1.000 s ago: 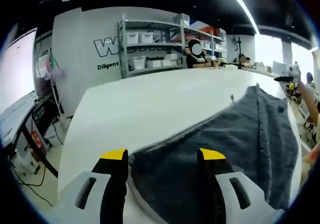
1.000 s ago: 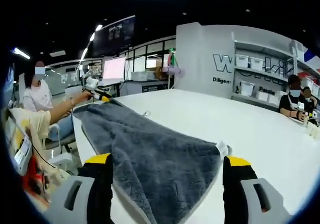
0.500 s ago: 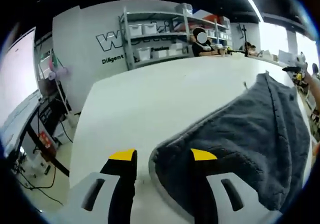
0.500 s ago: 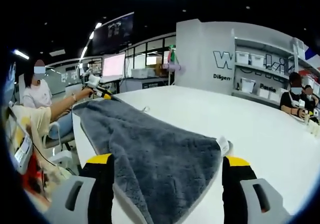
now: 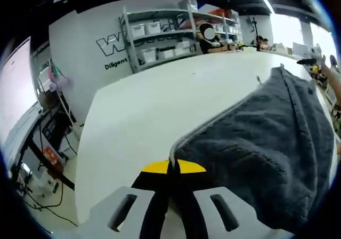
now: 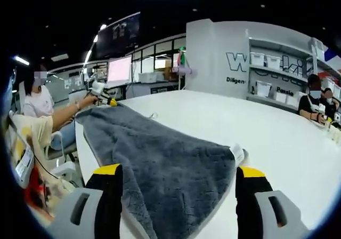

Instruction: Fold the towel on the table until its edges align and the towel forms a compact rectangular stack.

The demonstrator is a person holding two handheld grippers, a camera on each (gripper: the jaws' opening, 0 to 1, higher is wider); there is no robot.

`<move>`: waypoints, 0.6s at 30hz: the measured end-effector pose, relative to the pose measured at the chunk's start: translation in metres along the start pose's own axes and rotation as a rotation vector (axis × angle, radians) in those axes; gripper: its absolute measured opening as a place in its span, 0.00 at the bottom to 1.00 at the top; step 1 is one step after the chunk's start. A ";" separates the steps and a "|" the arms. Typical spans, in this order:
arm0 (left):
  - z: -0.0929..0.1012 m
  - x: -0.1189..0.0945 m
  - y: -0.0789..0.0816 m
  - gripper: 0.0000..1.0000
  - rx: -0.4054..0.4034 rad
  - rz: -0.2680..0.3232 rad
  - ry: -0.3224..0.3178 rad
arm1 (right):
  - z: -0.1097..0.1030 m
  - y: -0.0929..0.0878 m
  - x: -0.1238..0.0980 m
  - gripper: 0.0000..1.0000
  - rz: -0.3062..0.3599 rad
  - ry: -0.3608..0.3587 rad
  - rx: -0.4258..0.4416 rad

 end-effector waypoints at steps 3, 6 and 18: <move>0.000 0.000 0.001 0.02 0.007 -0.002 0.005 | 0.001 0.004 0.001 0.87 0.019 -0.008 0.011; 0.002 -0.002 0.001 0.02 -0.001 -0.005 0.010 | 0.010 0.011 0.007 0.79 0.041 -0.032 0.063; 0.001 -0.012 0.010 0.02 0.023 0.014 0.043 | 0.100 0.026 0.048 0.37 0.011 -0.223 0.228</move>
Point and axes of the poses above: the point that each gripper's makers call its tool centre point, and the gripper's own axes: x roughly forward along the fingers, z roughly to its right, y roughly out of its top, the point moved 8 cm from there along -x, roughly backward along the fingers, and after that the axes turned 2 degrees about -x, right-handed, at the moved point
